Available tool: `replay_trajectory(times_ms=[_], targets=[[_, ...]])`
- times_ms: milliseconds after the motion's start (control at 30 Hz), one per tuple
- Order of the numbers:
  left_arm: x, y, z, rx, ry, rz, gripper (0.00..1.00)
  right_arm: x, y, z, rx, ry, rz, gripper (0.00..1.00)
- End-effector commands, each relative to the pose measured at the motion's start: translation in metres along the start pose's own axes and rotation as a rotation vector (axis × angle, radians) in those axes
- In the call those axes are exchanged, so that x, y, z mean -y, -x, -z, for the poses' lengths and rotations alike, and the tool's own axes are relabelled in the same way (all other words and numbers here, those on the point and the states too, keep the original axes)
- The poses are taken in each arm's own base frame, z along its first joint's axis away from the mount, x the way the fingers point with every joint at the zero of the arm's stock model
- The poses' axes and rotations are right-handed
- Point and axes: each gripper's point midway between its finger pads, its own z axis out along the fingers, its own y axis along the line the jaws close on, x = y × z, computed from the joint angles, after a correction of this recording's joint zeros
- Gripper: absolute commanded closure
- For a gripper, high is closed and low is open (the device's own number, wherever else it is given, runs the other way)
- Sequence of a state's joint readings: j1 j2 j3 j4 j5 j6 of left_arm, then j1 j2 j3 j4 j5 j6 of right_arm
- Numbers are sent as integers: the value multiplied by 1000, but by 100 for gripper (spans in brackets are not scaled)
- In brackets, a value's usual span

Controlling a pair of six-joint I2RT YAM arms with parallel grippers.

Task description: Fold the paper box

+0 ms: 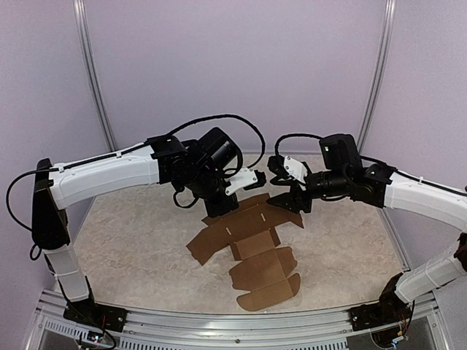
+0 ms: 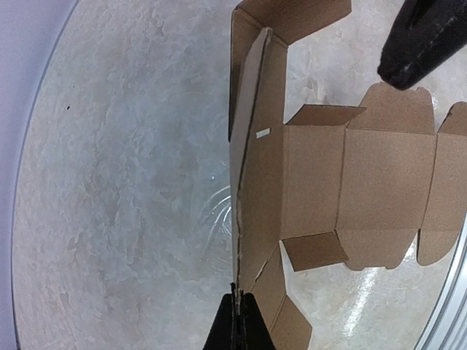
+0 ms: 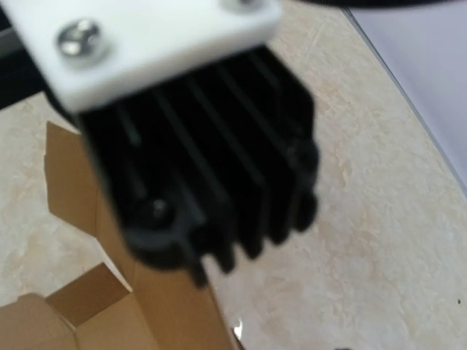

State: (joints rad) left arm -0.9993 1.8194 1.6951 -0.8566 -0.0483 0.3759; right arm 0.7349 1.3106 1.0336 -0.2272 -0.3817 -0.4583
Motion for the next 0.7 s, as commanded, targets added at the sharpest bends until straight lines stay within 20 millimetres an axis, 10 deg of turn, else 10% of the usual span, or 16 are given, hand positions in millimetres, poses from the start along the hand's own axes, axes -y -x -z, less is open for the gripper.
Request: replay_trajectory(times_ms=[0, 667], targets=[[10, 7, 1, 11, -37, -23, 100, -8, 1, -3, 16, 26, -12, 47], [17, 12, 5, 30, -50, -19, 100, -21, -17, -24, -32, 79, -36, 72]])
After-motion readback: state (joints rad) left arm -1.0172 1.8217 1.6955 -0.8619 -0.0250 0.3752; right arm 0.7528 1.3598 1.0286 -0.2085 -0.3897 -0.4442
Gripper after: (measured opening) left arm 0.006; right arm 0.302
